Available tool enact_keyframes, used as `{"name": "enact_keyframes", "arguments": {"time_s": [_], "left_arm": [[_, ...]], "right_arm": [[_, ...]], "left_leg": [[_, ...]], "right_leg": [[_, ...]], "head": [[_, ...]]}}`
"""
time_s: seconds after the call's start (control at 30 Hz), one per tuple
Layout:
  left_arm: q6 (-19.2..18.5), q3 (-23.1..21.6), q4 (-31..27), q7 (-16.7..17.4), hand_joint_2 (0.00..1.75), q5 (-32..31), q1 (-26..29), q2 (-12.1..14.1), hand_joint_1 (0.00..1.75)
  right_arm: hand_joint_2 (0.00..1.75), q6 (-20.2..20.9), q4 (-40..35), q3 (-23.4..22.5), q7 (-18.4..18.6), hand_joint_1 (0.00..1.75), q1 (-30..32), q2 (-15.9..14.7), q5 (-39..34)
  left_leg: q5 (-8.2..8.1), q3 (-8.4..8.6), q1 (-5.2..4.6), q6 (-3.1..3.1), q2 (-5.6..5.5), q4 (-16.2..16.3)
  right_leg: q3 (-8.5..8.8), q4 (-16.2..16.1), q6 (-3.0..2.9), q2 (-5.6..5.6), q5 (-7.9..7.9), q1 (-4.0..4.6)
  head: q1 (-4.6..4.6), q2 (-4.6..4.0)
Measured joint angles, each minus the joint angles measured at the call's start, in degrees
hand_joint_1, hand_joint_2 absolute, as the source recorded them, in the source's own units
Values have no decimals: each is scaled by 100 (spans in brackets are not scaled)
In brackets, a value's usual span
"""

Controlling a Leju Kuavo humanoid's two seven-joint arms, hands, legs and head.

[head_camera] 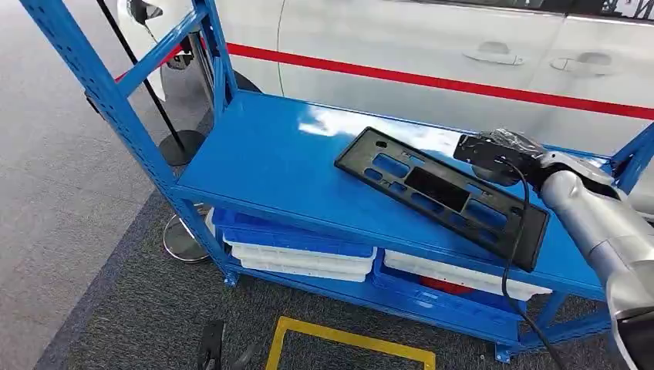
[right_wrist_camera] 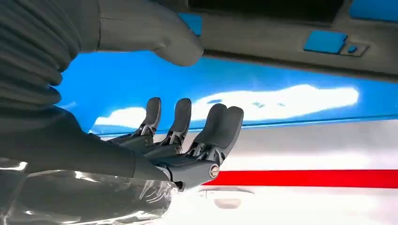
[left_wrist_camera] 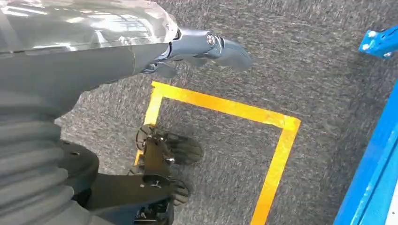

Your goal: Take the parts from the cabinet and place them on the table.

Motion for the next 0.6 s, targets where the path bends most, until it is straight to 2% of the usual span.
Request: {"name": "enact_keyframes", "arguments": {"time_s": [0.23,0.3,0.33,0.37,0.6], "left_arm": [[37,0,2,105,0,-9,9,2,0],[55,0,2,127,0,-7,16,2,0],[57,0,2,137,0,-7,18,4,0],[68,0,2,140,0,-7,21,4,0],[116,0,2,214,0,-7,46,9,0]], "right_arm": [[175,15,31,4,-17,175,12,0,13],[175,26,35,4,-26,166,21,4,15],[175,44,35,4,-31,166,26,7,9],[175,61,37,4,-35,175,32,9,-2],[175,118,50,20,-44,175,66,59,20]], "left_leg": [[0,0,0,0,0,0],[0,0,0,0,0,0],[0,0,0,0,0,0],[0,0,0,0,0,0],[0,0,0,0,0,0]], "right_leg": [[0,0,0,1,0,0],[0,0,0,1,0,0],[0,0,0,1,0,0],[0,0,0,1,0,0],[0,0,0,1,0,0]], "head": [[0,-2],[0,0],[0,-2],[0,-2],[0,-2]]}}
